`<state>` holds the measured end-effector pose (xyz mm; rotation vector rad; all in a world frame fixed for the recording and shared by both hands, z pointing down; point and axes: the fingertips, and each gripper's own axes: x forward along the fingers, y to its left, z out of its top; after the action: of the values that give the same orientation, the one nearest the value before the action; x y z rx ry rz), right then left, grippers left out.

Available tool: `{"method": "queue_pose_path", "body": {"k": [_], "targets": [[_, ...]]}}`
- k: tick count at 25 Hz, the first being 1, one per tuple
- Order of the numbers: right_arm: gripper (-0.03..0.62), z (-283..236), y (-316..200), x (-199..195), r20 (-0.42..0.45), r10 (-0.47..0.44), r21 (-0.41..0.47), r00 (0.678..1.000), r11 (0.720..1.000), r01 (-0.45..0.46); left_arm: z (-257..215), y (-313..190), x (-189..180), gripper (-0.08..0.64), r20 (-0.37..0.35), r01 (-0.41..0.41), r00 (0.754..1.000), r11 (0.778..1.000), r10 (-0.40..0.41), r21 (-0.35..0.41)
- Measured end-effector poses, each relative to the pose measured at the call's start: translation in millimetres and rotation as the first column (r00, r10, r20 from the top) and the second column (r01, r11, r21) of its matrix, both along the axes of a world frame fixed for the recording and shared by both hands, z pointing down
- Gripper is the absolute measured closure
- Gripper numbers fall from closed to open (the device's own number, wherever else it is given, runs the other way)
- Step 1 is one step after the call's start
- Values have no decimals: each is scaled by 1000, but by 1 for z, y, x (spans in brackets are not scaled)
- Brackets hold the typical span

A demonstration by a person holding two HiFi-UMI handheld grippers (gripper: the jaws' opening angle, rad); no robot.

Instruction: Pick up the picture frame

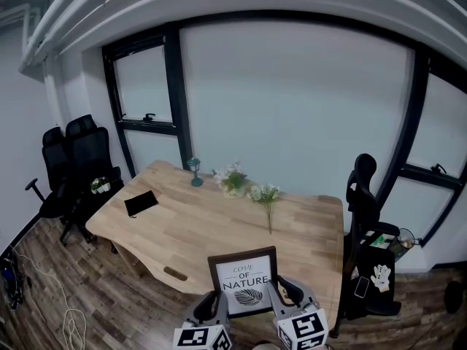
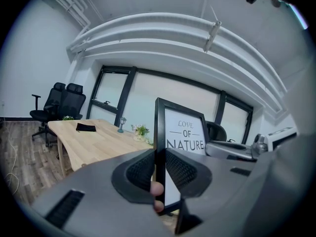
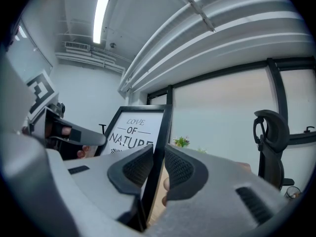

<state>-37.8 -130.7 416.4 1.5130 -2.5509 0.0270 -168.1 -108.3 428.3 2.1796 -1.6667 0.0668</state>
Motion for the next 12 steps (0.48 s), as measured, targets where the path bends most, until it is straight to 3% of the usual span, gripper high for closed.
{"method": "queue_pose_path", "body": {"k": [12], "targets": [[518, -6, -20, 3, 14, -25, -3, 1000, 1000, 25, -10, -14, 4, 494, 7, 29, 1000, 1000, -29, -1]]}}
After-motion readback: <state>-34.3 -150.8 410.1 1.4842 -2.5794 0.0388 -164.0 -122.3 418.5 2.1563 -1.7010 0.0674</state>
